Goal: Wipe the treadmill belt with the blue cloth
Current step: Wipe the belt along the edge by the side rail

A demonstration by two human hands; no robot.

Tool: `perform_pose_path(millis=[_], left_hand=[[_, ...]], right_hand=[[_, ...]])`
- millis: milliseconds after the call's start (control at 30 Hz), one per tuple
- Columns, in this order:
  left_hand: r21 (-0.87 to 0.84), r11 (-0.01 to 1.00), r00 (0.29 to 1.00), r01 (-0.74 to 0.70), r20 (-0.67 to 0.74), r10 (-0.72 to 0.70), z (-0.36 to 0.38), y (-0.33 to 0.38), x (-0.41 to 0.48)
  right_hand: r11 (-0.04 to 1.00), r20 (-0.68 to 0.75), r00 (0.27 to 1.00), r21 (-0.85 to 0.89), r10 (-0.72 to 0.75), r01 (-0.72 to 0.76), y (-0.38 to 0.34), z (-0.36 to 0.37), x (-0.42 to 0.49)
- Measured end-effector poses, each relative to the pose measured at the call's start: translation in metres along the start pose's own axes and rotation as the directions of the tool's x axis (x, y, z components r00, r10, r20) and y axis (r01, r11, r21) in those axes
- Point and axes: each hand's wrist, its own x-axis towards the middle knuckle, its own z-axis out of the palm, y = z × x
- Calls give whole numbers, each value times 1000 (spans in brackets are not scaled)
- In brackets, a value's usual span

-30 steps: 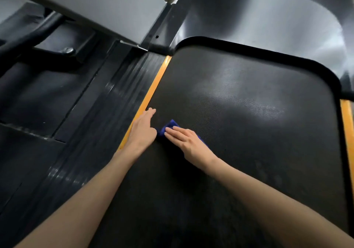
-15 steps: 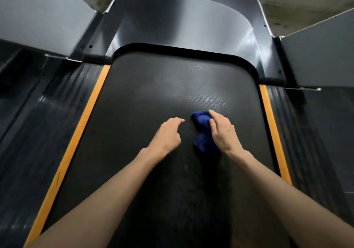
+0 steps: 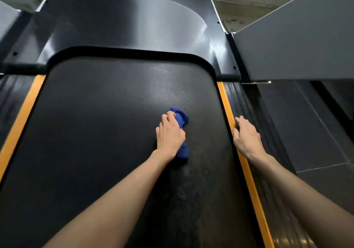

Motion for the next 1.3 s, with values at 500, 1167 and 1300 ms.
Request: perform_pose_path(millis=[500,1167,1300], left_hand=[[429,658,773,-619,186,606,16,-20,76],[-183,81,-36,-980,557,830,35,-18,46],[-86,328,241,-941,510,825,25,-10,97]], right_hand=[[986,-76,984,-43,-164,161,43,15,10],[989,-206,967,-16,-150,150,48,28,8],[988,-195,968,-10,-156,157,51,28,10]])
